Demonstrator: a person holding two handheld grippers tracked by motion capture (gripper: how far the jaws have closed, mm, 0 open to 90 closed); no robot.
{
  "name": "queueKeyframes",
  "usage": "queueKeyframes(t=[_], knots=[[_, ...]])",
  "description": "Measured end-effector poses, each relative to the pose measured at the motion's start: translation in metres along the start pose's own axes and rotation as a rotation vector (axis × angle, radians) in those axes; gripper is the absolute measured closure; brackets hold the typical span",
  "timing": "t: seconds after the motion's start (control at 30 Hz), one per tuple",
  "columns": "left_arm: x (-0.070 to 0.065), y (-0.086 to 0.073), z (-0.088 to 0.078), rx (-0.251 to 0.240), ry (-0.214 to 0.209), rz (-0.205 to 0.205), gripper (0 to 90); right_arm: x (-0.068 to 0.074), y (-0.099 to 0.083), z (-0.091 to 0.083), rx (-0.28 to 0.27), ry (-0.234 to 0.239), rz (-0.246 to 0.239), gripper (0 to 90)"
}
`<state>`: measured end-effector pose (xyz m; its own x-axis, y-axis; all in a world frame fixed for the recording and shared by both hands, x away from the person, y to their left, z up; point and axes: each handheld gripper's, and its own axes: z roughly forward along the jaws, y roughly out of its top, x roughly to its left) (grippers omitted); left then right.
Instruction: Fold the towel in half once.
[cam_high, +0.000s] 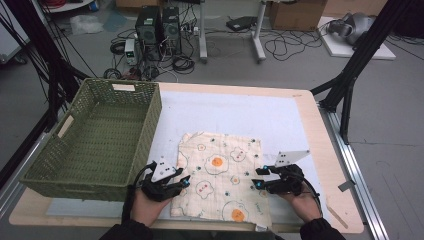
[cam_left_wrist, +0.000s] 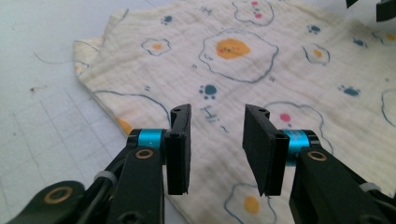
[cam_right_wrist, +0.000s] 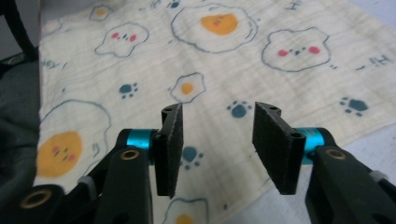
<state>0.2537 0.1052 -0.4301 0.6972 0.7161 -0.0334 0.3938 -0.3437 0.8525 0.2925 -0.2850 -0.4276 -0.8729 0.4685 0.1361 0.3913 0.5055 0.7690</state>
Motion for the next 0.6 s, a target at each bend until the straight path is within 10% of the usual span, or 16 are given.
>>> queueKeyframes(t=[0.6], knots=[[0.018, 0.018, 0.022, -0.006, 0.034, -0.049, 63.3, -0.022, 0.010, -0.001, 0.004, -0.052, 0.040, 46.8]])
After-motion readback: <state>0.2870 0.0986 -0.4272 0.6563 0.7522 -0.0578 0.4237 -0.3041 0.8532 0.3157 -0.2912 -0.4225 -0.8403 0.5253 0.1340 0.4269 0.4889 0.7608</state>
